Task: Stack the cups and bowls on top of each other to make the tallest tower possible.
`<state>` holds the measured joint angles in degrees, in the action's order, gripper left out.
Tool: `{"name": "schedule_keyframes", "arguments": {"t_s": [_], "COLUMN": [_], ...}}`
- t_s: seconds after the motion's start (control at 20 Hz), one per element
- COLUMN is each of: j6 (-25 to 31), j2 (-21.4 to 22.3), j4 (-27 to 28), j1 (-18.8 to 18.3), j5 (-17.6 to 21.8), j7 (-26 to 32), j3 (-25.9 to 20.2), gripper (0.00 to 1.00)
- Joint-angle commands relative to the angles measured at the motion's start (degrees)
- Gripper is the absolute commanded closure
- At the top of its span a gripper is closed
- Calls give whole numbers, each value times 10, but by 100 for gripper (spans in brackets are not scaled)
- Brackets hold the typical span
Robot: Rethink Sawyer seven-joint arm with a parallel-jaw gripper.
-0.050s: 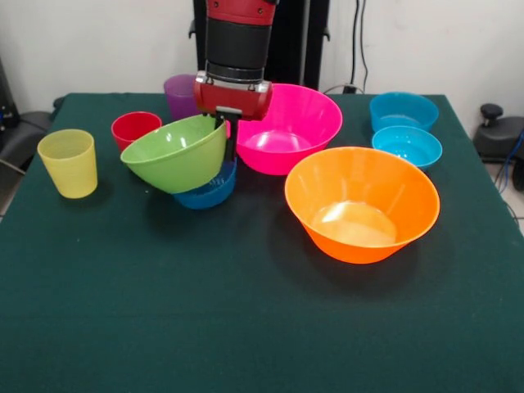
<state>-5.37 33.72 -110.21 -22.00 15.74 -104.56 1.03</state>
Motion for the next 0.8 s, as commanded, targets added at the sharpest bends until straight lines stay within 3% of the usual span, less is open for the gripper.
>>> {"name": "schedule_keyframes", "arguments": {"t_s": [0.05, 0.4, 0.55, 0.8], "j6": [-37, -36, 14, 27], "j2": [-39, -37, -37, -39], "j4": [42, 32, 33, 20], "j1": [18, 34, 49, 55], "j5": [16, 1, 1, 9], "j7": [-60, -68, -50, -44], "j3": [-9, -5, 9, 16], "gripper": [100, 100, 100, 100]}}
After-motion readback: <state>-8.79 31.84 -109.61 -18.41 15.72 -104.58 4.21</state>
